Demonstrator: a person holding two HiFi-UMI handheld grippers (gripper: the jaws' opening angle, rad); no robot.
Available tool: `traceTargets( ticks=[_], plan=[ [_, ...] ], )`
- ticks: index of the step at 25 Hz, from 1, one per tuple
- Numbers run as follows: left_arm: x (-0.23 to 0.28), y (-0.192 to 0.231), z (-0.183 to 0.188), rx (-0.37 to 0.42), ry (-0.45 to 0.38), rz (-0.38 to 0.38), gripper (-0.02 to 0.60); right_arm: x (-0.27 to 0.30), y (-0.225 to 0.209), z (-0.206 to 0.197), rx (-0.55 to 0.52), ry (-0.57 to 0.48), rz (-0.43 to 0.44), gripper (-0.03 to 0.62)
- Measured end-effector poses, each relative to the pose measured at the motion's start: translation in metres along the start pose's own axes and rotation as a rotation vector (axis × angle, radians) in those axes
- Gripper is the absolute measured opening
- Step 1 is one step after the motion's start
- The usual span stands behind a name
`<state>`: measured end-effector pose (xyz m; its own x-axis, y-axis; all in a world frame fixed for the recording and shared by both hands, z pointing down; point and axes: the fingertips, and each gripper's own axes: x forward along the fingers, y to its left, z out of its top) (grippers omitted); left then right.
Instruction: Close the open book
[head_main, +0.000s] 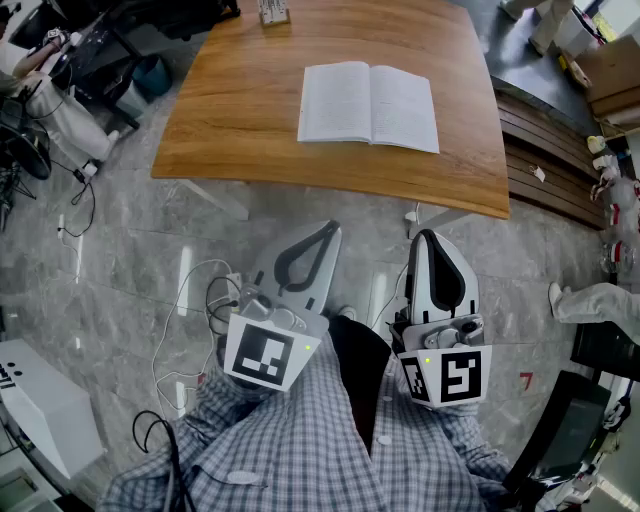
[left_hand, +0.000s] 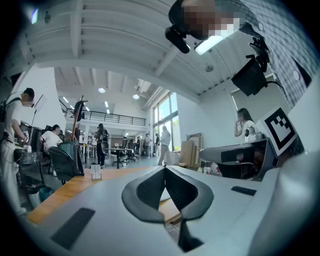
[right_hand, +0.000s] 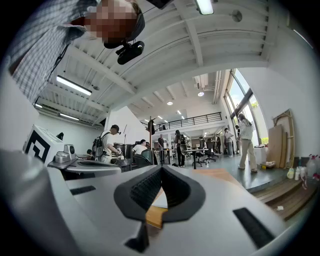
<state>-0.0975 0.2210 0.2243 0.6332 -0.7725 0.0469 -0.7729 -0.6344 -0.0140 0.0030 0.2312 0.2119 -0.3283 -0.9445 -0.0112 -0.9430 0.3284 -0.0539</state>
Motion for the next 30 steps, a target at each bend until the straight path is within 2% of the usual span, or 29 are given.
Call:
traceTargets(
  ticks=[16, 30],
  plan=[
    [0.007, 0.002, 0.001, -0.006, 0.003, 0.022, 0.009, 0.005, -0.005, -0.001, 0.026, 0.007, 0.036, 0.02],
    [0.013, -0.029, 0.008, 0.002, -0.019, 0.065, 0.009, -0.022, -0.04, 0.0, 0.057, -0.014, 0.045, 0.021]
  ],
)
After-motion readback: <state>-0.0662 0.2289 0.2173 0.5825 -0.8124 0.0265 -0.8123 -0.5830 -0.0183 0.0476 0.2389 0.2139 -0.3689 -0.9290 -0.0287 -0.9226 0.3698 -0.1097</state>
